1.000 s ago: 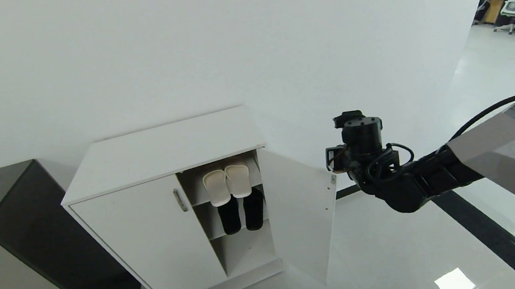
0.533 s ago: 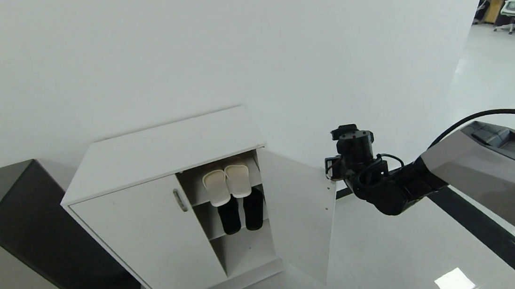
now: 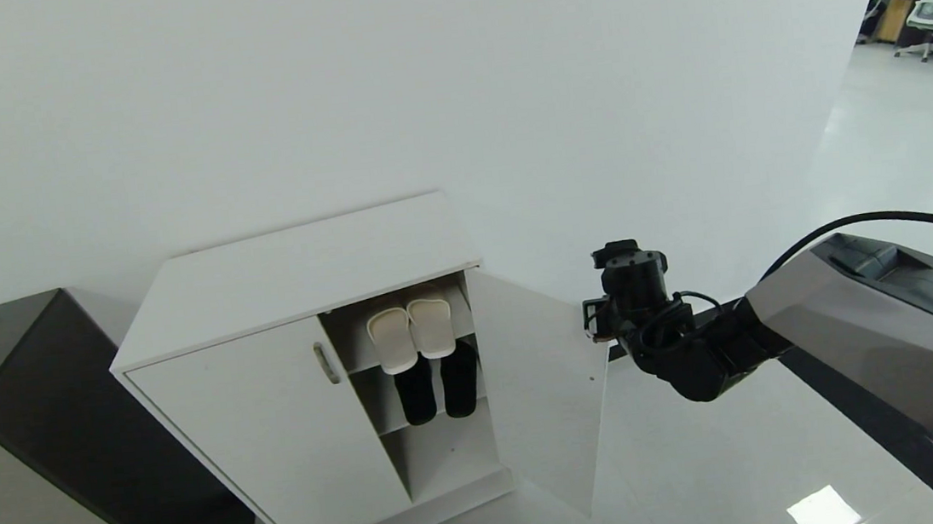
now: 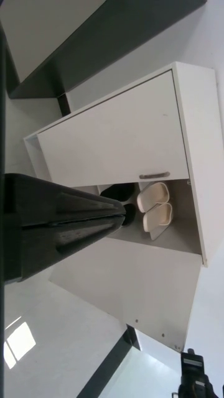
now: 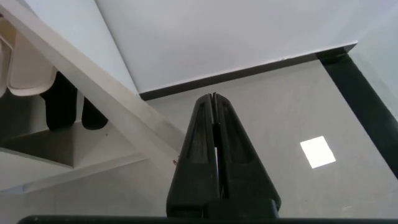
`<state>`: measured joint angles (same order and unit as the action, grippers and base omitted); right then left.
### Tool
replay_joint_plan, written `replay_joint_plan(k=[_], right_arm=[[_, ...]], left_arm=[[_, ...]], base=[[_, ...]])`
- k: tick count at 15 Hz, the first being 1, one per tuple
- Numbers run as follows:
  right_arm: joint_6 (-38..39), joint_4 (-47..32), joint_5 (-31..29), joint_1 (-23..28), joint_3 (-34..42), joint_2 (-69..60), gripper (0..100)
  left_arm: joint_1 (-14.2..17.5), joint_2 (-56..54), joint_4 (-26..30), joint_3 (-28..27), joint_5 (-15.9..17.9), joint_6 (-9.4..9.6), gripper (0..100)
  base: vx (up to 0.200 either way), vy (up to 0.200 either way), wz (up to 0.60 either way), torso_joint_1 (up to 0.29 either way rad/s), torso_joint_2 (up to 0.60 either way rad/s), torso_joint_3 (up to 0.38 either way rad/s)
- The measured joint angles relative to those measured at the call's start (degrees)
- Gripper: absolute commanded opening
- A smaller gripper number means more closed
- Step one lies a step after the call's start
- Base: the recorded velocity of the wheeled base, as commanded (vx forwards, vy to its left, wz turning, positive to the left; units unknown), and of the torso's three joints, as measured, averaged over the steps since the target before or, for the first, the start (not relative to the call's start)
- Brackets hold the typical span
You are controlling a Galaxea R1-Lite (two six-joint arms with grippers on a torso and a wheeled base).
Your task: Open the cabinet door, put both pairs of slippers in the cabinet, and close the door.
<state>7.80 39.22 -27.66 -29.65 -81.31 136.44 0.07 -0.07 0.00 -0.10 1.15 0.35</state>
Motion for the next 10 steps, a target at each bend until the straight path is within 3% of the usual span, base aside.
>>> replay_joint_plan(k=[6,10], right_arm=[[0.0,0.1,-0.3,-2.1,1.9,-0.4,0],[0.0,0.2,-0.6,-6.1,5.2,-2.1,0]], left_arm=[[0.0,0.0,0.0,0.0,0.0,-0.02,0],[0.0,0.0,0.0,0.0,0.0,0.0,0]], base=[[0.0,0.0,0.0,0.0,0.0,0.0],[0.0,0.0,0.0,0.0,0.0,0.0]])
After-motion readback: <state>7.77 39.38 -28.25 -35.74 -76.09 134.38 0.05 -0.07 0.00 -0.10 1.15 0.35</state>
